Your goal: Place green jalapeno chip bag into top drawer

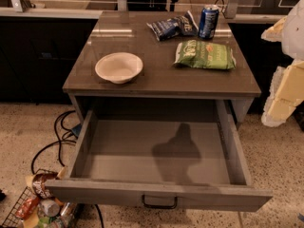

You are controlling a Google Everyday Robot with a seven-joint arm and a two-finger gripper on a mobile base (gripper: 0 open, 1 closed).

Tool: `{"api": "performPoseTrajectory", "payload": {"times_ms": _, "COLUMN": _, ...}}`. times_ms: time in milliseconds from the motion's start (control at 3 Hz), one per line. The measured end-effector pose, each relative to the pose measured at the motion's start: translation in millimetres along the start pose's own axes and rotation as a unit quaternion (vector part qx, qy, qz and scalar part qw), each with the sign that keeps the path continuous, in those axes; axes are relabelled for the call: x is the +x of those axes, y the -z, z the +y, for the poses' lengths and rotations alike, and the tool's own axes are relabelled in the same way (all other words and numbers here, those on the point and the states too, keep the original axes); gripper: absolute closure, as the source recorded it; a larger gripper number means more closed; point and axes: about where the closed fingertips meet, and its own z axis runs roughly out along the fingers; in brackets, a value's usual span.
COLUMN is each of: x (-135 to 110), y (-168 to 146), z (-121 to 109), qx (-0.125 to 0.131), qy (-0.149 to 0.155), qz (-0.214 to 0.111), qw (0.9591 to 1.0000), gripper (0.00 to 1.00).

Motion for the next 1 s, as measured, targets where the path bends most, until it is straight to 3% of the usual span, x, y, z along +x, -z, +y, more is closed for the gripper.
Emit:
{"api": "performPoseTrajectory", "payload": {"times_ms": 333, "x": 0.0, "y": 0.0, "z": 0.0, "qx": 0.0, "qy": 0.0, "qz": 0.0, "qw": 1.0, "gripper": 0.0}}
{"api": "performPoseTrajectory", "payload": {"times_ms": 667, "x": -9.6, "y": -14.3, "z": -38.5, "qx": 0.035, "qy": -0.017, "qz": -0.024, "qw": 0.999, "gripper": 0.0}}
{"api": "performPoseTrajectory", "payload": {"times_ms": 1000, "x": -22.3, "y": -27.2, "z": -77.3, "qx": 0.075, "qy": -0.032, "qz": -0.06, "qw": 0.9949, "gripper": 0.0}}
